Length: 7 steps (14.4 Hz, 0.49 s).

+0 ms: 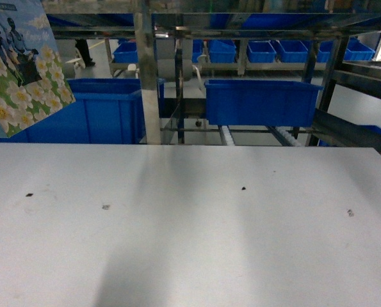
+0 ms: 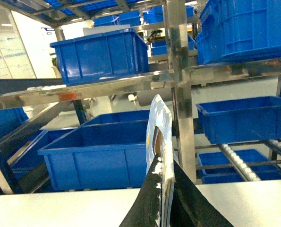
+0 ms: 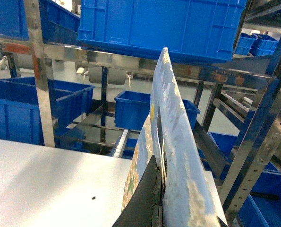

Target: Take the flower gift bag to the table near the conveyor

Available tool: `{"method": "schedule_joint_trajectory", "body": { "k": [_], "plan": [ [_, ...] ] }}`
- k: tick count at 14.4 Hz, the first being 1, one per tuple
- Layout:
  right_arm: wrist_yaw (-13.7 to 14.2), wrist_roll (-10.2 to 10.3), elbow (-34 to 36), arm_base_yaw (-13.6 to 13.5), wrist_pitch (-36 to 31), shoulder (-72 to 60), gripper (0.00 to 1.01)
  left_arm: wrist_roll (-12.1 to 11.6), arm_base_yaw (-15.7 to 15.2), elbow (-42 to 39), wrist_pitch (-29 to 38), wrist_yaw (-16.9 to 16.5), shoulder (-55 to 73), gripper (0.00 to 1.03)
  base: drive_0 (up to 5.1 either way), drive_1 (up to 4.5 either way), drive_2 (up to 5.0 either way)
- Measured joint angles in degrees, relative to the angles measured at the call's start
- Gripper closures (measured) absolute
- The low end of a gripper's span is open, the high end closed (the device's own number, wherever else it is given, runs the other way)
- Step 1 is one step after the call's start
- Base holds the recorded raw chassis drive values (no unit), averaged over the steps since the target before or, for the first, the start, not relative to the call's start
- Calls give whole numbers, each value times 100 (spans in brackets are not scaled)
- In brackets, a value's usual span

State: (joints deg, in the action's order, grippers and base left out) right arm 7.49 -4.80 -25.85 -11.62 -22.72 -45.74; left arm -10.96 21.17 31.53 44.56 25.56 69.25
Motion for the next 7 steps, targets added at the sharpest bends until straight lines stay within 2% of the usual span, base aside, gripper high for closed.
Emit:
{"method": "schedule_joint_trajectory", "body": {
  "k": [5,7],
  "plan": [
    [0,0,0,0,4,9,99,0,0,0,0,-2,0,101,-494,169,310],
    [0,0,0,0,9,9,99,-2,0,0,4,-2,0,101,-136,60,60]
  ]
}}
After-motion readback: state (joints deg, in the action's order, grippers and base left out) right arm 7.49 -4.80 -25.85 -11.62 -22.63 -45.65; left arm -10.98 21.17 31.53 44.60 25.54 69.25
